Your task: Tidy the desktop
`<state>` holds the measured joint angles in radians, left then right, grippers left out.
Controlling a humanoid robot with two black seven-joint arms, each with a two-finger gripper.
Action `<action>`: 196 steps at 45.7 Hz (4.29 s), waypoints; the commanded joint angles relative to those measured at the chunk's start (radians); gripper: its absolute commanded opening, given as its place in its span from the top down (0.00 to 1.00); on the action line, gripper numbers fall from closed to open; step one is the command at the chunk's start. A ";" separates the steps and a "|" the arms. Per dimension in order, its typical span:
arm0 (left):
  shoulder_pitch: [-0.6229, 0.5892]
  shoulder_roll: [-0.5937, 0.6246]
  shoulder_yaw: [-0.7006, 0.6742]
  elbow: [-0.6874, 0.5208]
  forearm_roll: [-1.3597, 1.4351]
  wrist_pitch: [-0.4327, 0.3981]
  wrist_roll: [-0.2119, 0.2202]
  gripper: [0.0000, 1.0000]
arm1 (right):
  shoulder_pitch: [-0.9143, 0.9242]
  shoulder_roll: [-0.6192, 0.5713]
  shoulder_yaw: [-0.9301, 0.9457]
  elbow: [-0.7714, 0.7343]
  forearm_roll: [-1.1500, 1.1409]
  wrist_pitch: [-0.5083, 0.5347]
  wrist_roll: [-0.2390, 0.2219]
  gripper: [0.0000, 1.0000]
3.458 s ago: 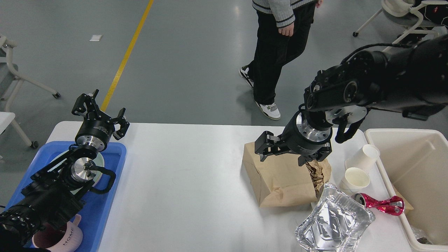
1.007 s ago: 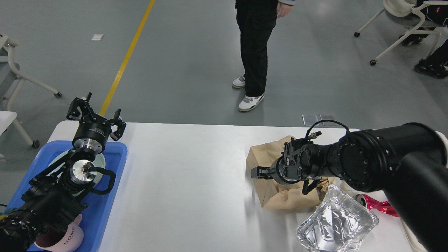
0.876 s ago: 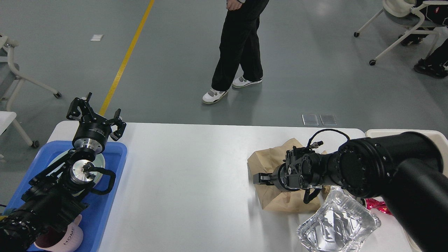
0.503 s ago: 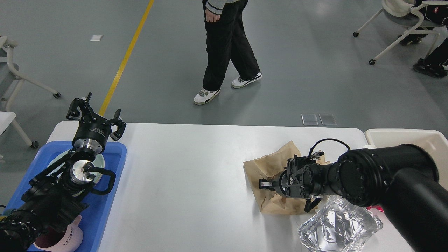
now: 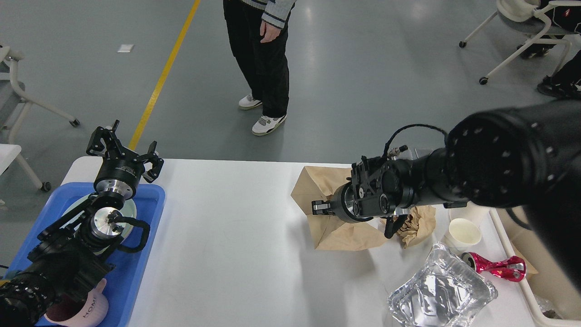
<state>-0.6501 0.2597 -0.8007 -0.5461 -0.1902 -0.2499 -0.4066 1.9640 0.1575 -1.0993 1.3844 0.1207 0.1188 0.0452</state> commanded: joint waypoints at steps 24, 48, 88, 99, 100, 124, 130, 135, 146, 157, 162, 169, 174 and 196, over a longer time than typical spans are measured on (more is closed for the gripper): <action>0.000 0.000 0.000 0.000 0.000 0.000 0.000 0.04 | -0.098 -0.476 -0.260 -0.304 -0.018 0.203 0.010 1.00; 0.000 0.000 0.000 0.000 0.000 0.000 0.000 0.04 | -1.068 -0.613 -0.104 -1.286 0.043 -0.019 -0.008 1.00; 0.000 0.000 0.000 0.000 0.000 0.000 0.000 0.04 | -0.785 -0.596 -0.047 -1.061 0.037 -0.140 -0.004 0.00; 0.000 0.001 0.000 0.000 0.000 0.000 0.000 0.04 | -0.364 -0.586 -0.053 -0.509 0.010 -0.116 -0.004 0.00; 0.000 0.000 0.000 0.000 0.000 0.000 0.000 0.04 | -0.326 -0.581 -0.051 -0.454 -0.006 -0.102 -0.004 0.00; 0.000 0.000 0.000 0.000 0.000 0.000 0.000 0.04 | 0.012 -0.360 -0.054 0.133 -0.161 0.053 -0.004 0.00; 0.000 0.000 0.000 0.000 0.000 0.000 0.000 0.04 | -0.158 -0.443 -0.113 -0.076 -0.174 0.058 -0.007 0.00; 0.000 0.000 0.000 0.000 0.000 0.000 0.000 0.04 | -0.307 -0.498 -0.128 -0.232 -0.216 0.061 -0.005 0.00; 0.000 0.000 0.000 0.000 0.000 0.000 0.000 0.04 | -0.497 -0.593 -0.165 -0.352 -0.245 0.062 0.004 0.00; 0.000 0.000 0.000 0.000 0.000 0.000 0.000 0.04 | -0.556 -0.621 -0.111 -0.354 -0.228 0.047 0.012 0.00; 0.000 0.000 0.000 0.000 0.000 0.000 0.000 0.04 | -0.589 -0.618 -0.070 -0.360 -0.228 0.024 0.012 0.00; 0.000 0.000 0.000 0.000 0.000 0.000 0.000 0.04 | -0.640 -0.599 -0.067 -0.409 -0.230 -0.022 0.012 0.00; 0.000 0.000 0.000 0.000 0.000 0.000 0.000 0.04 | -0.697 -0.599 -0.067 -0.453 -0.230 -0.057 0.012 0.00; 0.000 0.000 -0.002 0.000 0.000 0.000 0.000 0.04 | -0.723 -0.584 -0.063 -0.461 -0.230 -0.074 -0.001 1.00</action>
<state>-0.6504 0.2593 -0.8007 -0.5461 -0.1902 -0.2501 -0.4065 1.2371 -0.4249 -1.1636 0.9201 -0.1093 0.0444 0.0467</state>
